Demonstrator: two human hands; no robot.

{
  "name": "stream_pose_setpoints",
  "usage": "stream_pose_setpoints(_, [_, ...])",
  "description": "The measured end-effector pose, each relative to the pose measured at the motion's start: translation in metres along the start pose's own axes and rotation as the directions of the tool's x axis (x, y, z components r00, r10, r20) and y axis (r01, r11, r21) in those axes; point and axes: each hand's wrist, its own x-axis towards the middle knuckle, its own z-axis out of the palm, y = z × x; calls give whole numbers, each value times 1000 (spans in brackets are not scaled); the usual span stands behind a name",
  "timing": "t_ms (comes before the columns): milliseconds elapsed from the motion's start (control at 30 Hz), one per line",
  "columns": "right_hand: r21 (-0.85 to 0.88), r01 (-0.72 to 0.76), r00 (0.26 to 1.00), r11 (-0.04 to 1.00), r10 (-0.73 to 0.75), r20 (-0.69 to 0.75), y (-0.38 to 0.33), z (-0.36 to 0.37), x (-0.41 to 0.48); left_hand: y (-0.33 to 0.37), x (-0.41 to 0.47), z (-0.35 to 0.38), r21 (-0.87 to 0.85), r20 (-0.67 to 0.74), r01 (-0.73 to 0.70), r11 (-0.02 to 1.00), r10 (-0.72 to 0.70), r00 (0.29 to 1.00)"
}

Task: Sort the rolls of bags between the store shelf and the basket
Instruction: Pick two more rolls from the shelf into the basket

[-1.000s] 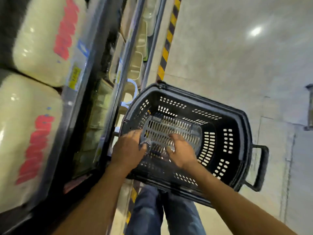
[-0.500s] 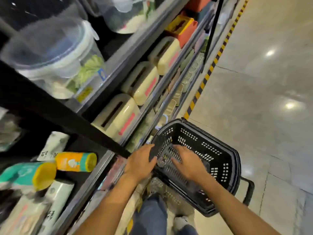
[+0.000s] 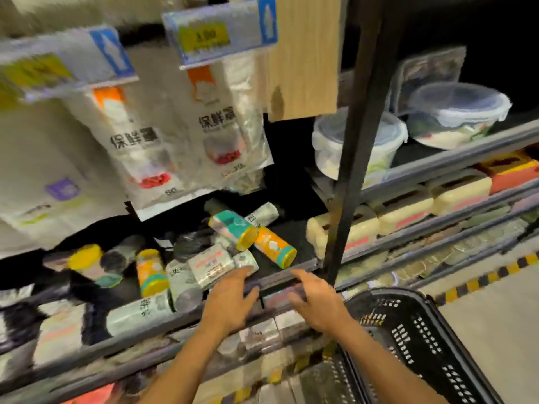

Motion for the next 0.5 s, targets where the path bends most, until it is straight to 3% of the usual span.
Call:
stream_pose_setpoints(233, [-104,0,1000,995,-1,-8,-18,5,88,-66,36,-35,-66,-72,190,980,-194,978])
stream_pose_setpoints(500, [-139,-245,969,959,247,-3,-3,28,180,-121,100,-37,-58,140,235,970,-226,964])
